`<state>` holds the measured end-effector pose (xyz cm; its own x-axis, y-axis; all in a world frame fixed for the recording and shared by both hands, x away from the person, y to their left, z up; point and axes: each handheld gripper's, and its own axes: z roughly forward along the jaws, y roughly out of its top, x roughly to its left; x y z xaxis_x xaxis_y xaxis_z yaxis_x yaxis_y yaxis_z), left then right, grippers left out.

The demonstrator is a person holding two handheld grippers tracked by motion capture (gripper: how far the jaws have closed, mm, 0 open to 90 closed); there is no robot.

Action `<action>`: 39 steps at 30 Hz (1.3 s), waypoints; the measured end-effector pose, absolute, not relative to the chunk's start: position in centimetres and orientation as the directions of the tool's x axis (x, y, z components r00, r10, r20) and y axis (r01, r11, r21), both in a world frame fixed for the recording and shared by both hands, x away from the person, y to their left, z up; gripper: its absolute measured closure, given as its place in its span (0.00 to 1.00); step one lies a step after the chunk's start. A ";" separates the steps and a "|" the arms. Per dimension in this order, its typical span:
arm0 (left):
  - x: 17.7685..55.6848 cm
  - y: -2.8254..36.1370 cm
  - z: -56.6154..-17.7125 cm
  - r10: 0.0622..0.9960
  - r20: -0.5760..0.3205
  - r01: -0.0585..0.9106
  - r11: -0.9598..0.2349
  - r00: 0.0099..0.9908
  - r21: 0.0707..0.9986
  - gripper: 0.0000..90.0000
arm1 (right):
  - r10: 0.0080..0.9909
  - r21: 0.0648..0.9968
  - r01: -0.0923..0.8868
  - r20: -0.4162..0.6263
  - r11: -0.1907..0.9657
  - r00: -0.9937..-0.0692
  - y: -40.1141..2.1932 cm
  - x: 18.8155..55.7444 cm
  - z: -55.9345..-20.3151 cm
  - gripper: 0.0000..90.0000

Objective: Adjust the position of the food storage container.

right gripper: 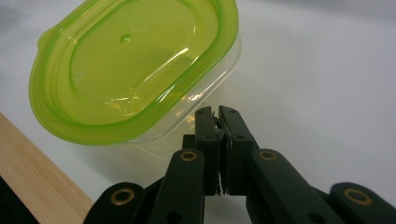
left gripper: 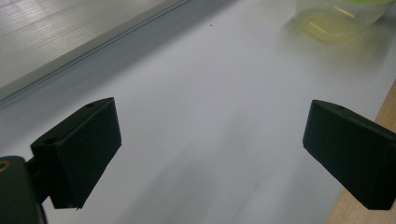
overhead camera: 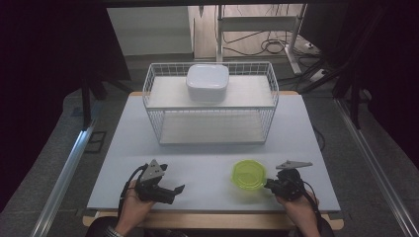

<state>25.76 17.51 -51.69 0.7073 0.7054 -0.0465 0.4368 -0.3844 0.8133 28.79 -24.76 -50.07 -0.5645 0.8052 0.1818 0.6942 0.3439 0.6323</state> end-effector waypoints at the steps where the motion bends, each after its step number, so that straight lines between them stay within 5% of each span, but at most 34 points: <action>1: 25.8 17.5 -51.7 0.705 -0.046 0.437 -0.384 0.707 0.813 0.04 | 0.805 0.632 0.694 0.182 0.344 -0.564 -24.8 28.8 -50.1 0.97; 39: 25.9 17.3 -51.9 0.700 -0.041 0.444 -0.406 0.713 0.799 0.04 | 0.647 0.651 0.618 0.247 0.441 -0.722 -14.7 33.8 -51.3 0.97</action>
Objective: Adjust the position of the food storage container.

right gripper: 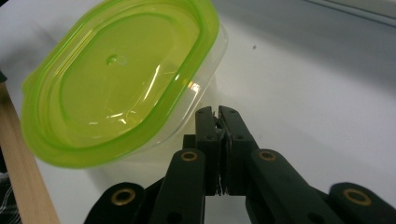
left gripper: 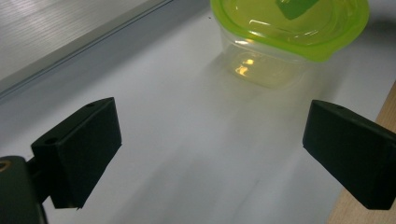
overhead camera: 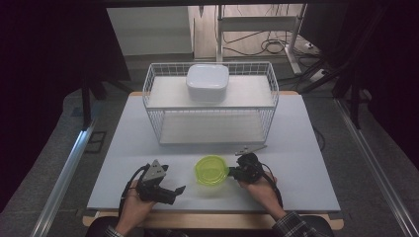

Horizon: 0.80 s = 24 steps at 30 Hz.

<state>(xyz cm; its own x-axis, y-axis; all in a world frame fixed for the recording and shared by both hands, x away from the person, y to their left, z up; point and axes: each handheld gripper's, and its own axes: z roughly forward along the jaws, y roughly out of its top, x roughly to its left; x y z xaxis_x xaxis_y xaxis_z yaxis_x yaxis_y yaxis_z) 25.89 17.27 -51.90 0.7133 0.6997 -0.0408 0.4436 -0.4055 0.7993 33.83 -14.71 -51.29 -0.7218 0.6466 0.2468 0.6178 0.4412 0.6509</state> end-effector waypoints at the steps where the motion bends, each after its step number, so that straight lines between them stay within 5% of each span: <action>1: 25.9 17.3 -51.9 0.700 -0.041 0.444 -0.405 0.713 0.799 0.05 | 0.644 0.649 0.618 0.248 0.443 -0.723 -14.5 34.0 -51.3 0.97; 10: 25.9 17.3 -51.9 0.699 -0.040 0.446 -0.410 0.714 0.796 0.05 | 0.616 0.654 0.594 0.239 0.470 -0.750 -12.9 34.8 -51.5 0.97; 24: 26.1 17.8 -52.0 0.692 -0.081 0.477 -0.404 0.718 0.780 0.05 | 0.649 0.692 0.545 0.144 0.473 -0.747 -15.2 34.7 -50.2 0.76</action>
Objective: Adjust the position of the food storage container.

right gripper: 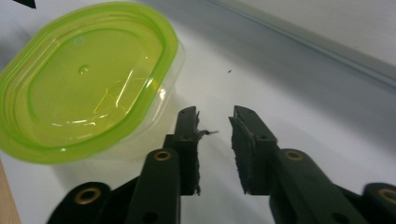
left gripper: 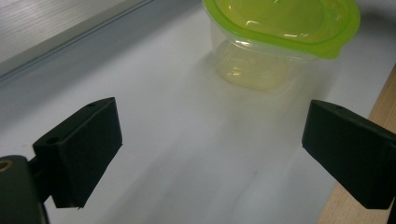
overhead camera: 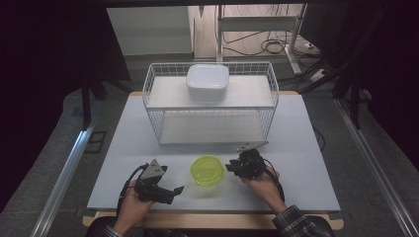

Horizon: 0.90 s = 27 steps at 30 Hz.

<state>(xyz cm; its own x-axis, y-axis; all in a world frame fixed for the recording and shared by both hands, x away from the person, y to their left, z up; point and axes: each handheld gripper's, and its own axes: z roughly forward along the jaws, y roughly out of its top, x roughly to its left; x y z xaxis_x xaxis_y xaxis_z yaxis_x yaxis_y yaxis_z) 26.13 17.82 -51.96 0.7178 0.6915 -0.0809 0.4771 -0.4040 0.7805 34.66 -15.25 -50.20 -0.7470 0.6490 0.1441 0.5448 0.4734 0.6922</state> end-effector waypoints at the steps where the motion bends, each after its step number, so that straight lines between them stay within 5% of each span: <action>1: 26.1 17.8 -52.0 0.689 -0.078 0.480 -0.414 0.721 0.773 0.05 | 0.653 0.702 0.530 0.120 0.477 -0.748 -15.6 34.4 -49.9 0.70; 27: 25.6 19.0 -52.2 0.705 -0.081 0.487 -0.399 0.705 0.777 0.02 | 0.610 0.768 0.449 0.096 0.457 -0.786 -17.8 32.8 -49.1 0.10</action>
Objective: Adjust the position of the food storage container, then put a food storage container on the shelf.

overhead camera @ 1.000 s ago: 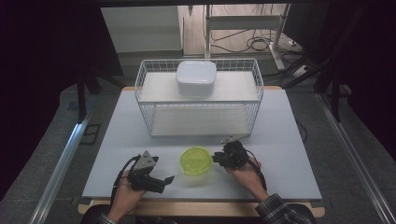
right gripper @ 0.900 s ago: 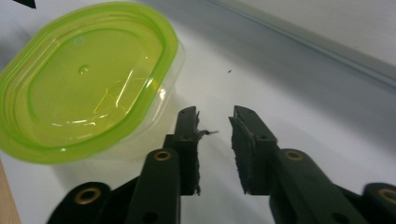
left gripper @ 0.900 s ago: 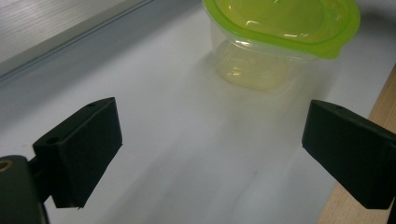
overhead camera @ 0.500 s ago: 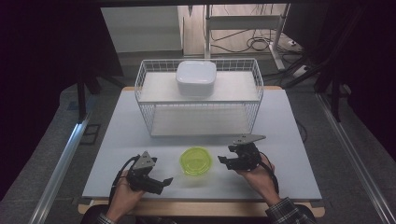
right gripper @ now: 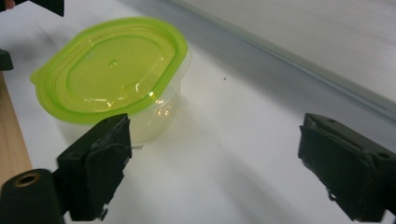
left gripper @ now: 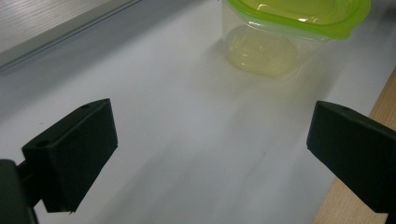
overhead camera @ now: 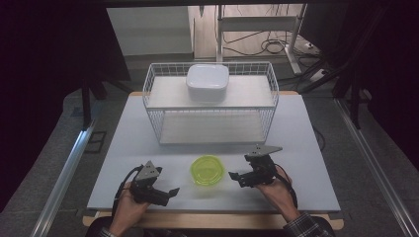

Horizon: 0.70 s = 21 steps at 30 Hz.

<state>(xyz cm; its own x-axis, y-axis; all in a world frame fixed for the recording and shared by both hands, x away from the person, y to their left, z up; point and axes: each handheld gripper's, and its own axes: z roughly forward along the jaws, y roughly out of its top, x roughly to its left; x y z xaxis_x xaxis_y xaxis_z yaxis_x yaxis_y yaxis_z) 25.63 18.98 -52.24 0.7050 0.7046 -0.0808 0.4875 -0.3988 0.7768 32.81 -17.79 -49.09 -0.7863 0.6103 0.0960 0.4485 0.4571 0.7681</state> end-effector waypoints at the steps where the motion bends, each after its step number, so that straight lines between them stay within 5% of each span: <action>1: 25.6 19.0 -52.2 0.705 -0.081 0.487 -0.399 0.705 0.777 0.02 | 0.612 0.763 0.457 0.104 0.457 -0.784 -17.8 32.8 -49.2 0.09; 21: 25.7 18.9 -52.5 0.700 -0.073 0.482 -0.408 0.710 0.776 0.02 | 0.610 0.774 0.452 0.108 0.444 -0.785 -17.1 33.0 -49.2 0.03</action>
